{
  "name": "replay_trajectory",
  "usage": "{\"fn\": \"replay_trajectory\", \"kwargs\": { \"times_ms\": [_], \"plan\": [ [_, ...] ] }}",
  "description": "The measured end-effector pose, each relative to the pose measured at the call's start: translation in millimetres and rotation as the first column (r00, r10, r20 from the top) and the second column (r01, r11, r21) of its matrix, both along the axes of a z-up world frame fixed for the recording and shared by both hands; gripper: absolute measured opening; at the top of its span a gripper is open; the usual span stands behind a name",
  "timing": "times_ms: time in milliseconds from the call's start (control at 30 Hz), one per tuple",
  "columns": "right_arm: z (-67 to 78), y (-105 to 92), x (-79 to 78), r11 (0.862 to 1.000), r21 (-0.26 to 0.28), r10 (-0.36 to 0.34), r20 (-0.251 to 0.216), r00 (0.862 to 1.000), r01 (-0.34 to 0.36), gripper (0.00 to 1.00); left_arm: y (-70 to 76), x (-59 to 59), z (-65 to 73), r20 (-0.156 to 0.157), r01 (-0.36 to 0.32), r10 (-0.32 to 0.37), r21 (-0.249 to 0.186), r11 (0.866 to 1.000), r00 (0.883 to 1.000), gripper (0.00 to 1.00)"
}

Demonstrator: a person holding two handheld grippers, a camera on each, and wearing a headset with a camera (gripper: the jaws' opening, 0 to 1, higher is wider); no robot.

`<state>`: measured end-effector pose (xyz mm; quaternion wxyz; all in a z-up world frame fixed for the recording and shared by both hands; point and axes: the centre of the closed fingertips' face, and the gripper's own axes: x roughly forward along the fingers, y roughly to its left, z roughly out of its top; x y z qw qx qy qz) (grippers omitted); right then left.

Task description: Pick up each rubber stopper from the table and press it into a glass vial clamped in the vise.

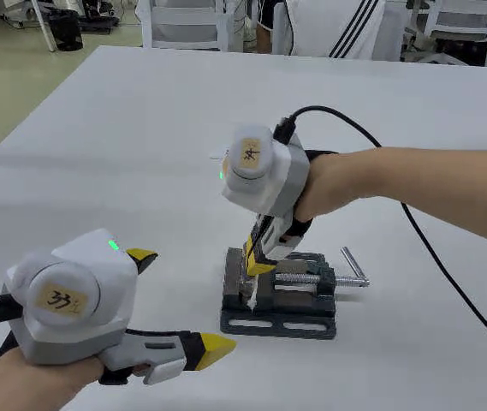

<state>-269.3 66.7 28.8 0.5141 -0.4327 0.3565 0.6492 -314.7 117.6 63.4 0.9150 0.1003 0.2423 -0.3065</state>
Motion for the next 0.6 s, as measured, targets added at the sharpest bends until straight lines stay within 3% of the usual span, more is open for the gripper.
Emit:
{"fn": "replay_trajectory", "kwargs": {
  "times_ms": [200, 267, 333, 433, 500, 600],
  "plan": [
    [1.2, -3.3, -3.0, 0.994, 0.091, -0.057, 0.037, 0.998, 0.053, 0.0, -0.6, 0.8, -0.3, 0.0, -0.003, 0.003, -0.003, 1.0, 1.0, 0.87],
    [1.8, -5.0, -7.1, 0.988, 0.121, -0.093, 0.009, 0.996, 0.092, 0.0, -1.1, 0.5, -0.7, 0.0, 0.003, -0.003, 0.0, 1.0, 1.0, 0.87],
    [3.4, -6.5, -13.6, 0.975, 0.174, -0.133, -0.029, 0.991, 0.136, 0.1, -2.0, -0.1, -0.9, -0.002, 0.008, -0.008, 0.002, 1.0, 1.0, 0.87],
    [-1.8, -20.2, -13.5, 0.971, 0.183, -0.155, 0.002, 0.988, 0.152, 0.17, -2.1, -0.4, -0.9, -0.003, 0.012, -0.012, -0.003, 1.0, 1.0, 0.87],
    [-2.0, -26.9, -18.0, 0.951, 0.244, -0.197, 0.003, 0.98, 0.191, 0.24, -1.8, -0.8, -0.9, -0.003, 0.013, -0.013, -0.005, 1.0, 1.0, 0.87],
    [-8.1, -43.7, -24.8, 0.931, 0.268, -0.256, 0.002, 0.967, 0.246, 0.37, -0.8, -1.1, -2.3, -0.007, 0.017, -0.017, -0.007, 1.0, 1.0, 0.87]
  ]
}}
